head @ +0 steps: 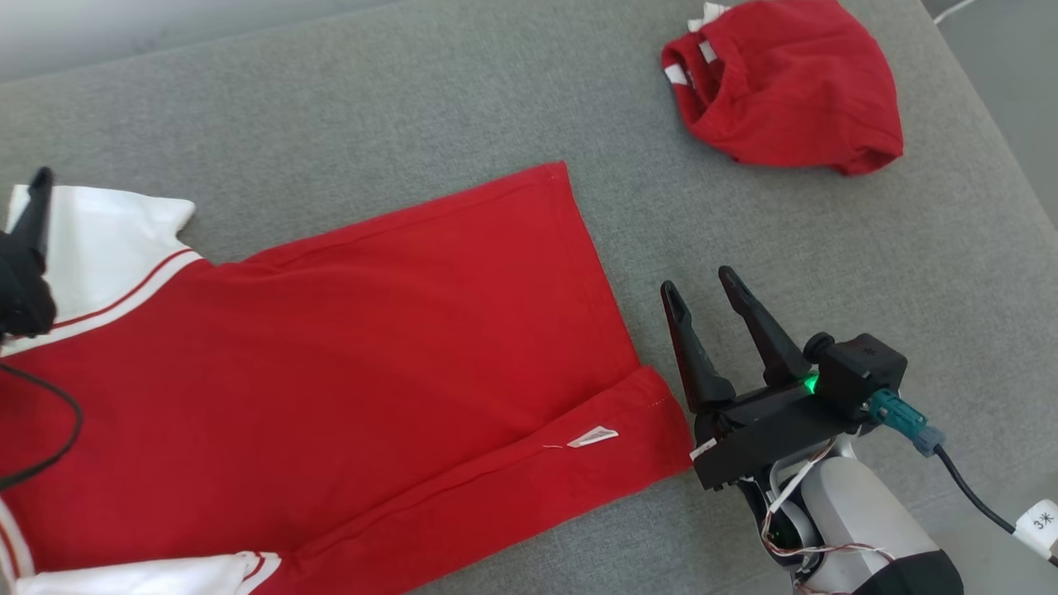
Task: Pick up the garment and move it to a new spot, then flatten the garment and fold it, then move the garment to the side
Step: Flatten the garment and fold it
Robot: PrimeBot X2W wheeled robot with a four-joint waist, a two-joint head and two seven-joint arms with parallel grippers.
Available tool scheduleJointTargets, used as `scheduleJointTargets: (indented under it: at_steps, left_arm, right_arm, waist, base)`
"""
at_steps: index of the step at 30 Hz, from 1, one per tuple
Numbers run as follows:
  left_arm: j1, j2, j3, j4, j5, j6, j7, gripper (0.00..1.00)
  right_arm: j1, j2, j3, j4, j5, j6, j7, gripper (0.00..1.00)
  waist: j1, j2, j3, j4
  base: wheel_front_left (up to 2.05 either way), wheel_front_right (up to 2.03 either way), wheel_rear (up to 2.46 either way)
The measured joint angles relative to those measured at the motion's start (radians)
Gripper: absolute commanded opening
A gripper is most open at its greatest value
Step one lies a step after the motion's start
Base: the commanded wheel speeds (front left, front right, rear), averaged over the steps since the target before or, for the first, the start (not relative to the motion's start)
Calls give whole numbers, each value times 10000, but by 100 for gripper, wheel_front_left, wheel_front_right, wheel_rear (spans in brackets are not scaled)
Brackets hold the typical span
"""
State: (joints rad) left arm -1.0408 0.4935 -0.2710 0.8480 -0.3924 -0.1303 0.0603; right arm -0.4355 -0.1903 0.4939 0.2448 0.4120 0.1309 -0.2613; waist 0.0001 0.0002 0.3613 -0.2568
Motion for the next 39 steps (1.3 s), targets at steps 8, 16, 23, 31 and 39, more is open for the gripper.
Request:
scheduleJointTargets:
  at_steps: [8,16,23,31,39]
  left_arm:
    - [-564,140,-391,991,-17,0,-178,100]
    - [-911,63,-677,1655,-105,0,-514,100]
    - [-1251,-23,-901,2107,-466,0,-616,100]
    - [-1604,-19,-1089,2661,-662,0,-596,98]
    - [-1728,-236,-1448,2807,-947,0,-683,0]
  right_arm:
    - [-406,48,226,-186,73,0,-2,100]
    - [-1413,-23,656,-196,178,0,-2,100]
    - [-1741,-61,926,31,307,0,23,100]
    - [-1761,-102,986,109,397,0,13,100]
    - [-2357,-58,1076,617,765,0,414,100]
  waist:
    - [1,0,459,-227]
    - [-1,0,614,-216]
    - [-1,0,709,-225]
    - [0,-1,879,-323]
    - [0,-1,894,-199]
  base:
    - [0,0,0]
    - [0,0,0]
    - [0,0,0]
    - [0,0,0]
    - [0,0,0]
